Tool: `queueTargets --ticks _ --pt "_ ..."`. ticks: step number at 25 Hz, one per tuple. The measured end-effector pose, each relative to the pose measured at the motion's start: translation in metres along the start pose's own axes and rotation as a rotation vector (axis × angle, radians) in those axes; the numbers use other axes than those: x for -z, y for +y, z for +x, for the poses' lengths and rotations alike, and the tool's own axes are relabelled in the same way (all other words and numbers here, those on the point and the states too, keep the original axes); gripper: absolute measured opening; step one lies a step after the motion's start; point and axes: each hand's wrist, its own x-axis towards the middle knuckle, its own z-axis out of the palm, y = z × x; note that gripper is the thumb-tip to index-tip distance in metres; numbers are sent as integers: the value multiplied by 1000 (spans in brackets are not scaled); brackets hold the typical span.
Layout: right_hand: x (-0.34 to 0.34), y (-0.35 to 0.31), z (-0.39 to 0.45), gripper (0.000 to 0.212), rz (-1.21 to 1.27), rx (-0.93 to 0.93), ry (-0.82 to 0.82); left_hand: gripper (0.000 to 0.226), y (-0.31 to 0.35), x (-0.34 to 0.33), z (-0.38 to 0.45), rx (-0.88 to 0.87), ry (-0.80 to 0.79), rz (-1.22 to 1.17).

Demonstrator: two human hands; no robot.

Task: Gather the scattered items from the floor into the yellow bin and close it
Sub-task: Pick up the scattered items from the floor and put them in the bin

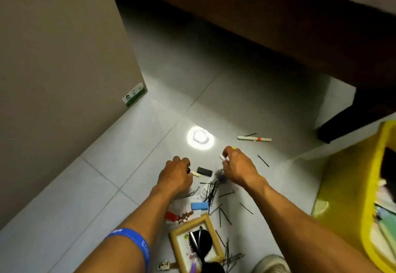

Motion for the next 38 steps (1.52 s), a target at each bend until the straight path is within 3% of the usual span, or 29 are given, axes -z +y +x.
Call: queueTargets --ticks 4,8,14,17,21,25,27,32,35,38 --pt "40 27 -38 13 76 -147 140 48 2 11 -46 51 -29 10" --pt "45 59 -25 23 -11 -246 107 54 -4 -1 -49 54 -2 64" --pt "28 81 75 33 -39 -78 149 50 -5 -23 2 19 180 -1" --pt "6 96 99 29 -113 -108 100 52 -16 -38 9 74 207 68" --pt "-59 76 30 31 -116 -46 237 46 -21 -48 -16 76 129 66" --pt "-108 35 -45 32 -91 -4 112 48 -3 -53 -52 26 -59 -68" --pt "-114 33 -71 34 -67 -48 -3 54 0 -51 -73 79 -109 -91" --pt "-117 37 -120 45 161 -308 -80 66 -9 -68 -152 454 123 -348" --pt "-129 27 -142 58 230 -374 -105 81 5 -108 -198 591 -25 -406" --pt "-141 26 -151 62 259 -390 -88 53 3 -140 -222 612 -151 -281"
